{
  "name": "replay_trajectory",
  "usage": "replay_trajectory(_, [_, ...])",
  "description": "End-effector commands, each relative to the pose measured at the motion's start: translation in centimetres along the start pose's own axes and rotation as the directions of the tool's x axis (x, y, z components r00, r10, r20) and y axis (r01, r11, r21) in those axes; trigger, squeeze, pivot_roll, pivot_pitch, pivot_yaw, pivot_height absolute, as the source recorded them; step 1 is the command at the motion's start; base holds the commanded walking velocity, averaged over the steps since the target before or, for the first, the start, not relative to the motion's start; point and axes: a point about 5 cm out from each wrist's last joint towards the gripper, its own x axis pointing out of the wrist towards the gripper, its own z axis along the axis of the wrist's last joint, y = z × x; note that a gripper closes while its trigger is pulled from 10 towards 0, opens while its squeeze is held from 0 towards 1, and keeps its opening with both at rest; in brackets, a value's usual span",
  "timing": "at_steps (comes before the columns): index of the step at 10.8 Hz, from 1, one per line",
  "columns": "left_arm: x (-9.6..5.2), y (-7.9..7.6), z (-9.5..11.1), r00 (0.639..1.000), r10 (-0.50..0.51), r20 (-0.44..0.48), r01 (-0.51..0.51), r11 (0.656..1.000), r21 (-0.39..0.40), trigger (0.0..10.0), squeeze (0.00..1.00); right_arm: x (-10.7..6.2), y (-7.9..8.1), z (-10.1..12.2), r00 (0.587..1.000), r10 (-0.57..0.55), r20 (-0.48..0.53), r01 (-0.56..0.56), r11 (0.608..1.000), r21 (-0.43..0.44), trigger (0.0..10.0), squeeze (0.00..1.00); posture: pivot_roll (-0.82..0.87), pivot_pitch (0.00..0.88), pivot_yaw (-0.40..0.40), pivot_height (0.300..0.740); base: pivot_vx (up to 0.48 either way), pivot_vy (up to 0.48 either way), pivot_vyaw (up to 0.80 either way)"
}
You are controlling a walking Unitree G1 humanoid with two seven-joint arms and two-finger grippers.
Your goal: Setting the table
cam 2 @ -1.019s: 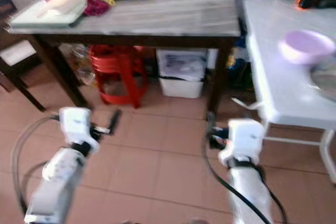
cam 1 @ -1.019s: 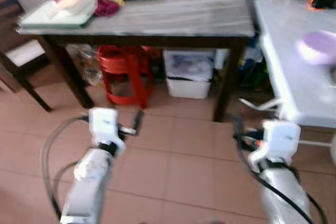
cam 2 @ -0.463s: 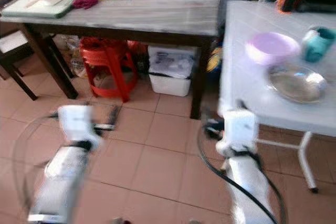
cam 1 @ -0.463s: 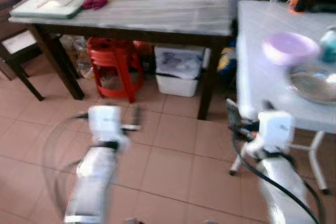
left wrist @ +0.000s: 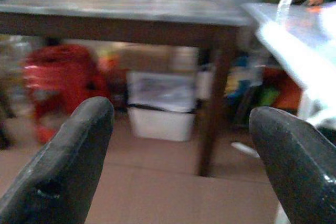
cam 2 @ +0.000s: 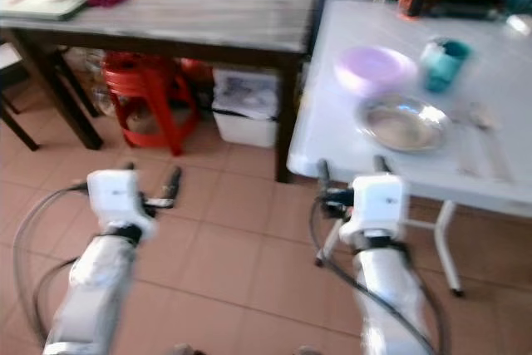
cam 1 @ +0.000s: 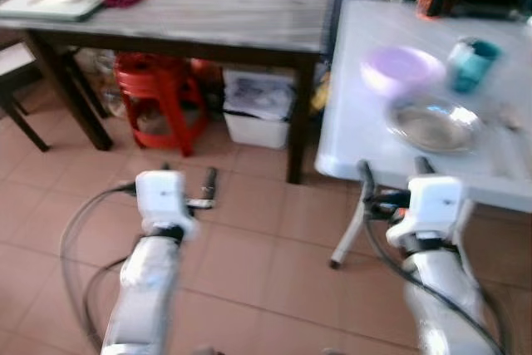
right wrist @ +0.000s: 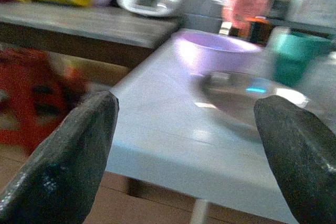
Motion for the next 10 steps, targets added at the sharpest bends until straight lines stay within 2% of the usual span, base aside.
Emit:
replay_trajectory(1, [0.13,0.82,0.3,1.0,0.022,0.011,-0.023,0.999,0.032,10.0,0.0,0.21,0.39,0.34,1.0,-0.001,0.012,0.001,1.0,0.024,10.0,0.0,-0.06,0.107,0.038,0.74,0.0,-0.277,0.0])
replay_trajectory(6, [0.69,0.49,0.75,1.0,-0.009,0.025,0.01,1.0,-0.014,10.0,0.0,-0.08,0.81,0.36,1.0,-0.003,0.013,0.002,0.999,0.042,10.0,0.0,-0.07,0.113,0.068,0.74,0.0,0.0,0.0])
replay_trajectory(7, [0.86,0.32,0.89,0.999,-0.021,0.027,0.021,1.0,-0.003,10.0,0.0,-0.19,0.85,0.43,1.0,-0.005,0.016,0.004,0.999,0.04,10.0,0.0,-0.07,0.114,0.072,0.74,0.0,0.0,0.0])
replay_trajectory(10, [1.07,0.19,0.83,0.999,-0.04,0.012,0.04,0.999,-0.014,10.0,0.0,-0.24,0.79,0.28,1.0,-0.016,0.006,0.016,0.999,0.038,10.0,0.0,-0.07,0.122,0.078,0.74,0.0,-0.441,0.0])
